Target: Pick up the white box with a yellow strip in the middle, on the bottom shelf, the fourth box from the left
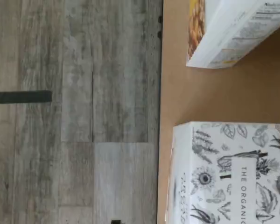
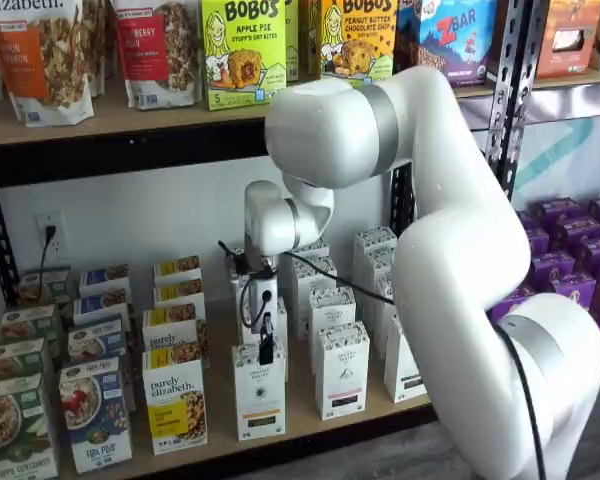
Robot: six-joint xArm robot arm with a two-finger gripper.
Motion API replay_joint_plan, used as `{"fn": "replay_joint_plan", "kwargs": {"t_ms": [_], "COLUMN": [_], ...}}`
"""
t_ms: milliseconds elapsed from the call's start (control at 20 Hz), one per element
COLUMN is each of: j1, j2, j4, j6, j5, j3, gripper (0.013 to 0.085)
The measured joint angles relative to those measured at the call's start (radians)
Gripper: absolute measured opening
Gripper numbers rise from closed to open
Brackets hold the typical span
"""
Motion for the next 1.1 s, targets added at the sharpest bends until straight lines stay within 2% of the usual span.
{"fn": "replay_joint_plan", "kwargs": {"t_ms": [750, 1100], "j1": [-0.015, -0.015], "j2": [0.128, 0.155], "j4": [-0.044, -0.068], "j6": [0.022, 0.041], "j5": [0.050, 0.050], "j3": [-0.161, -0.180], "gripper": [0.0850, 0.0850]}}
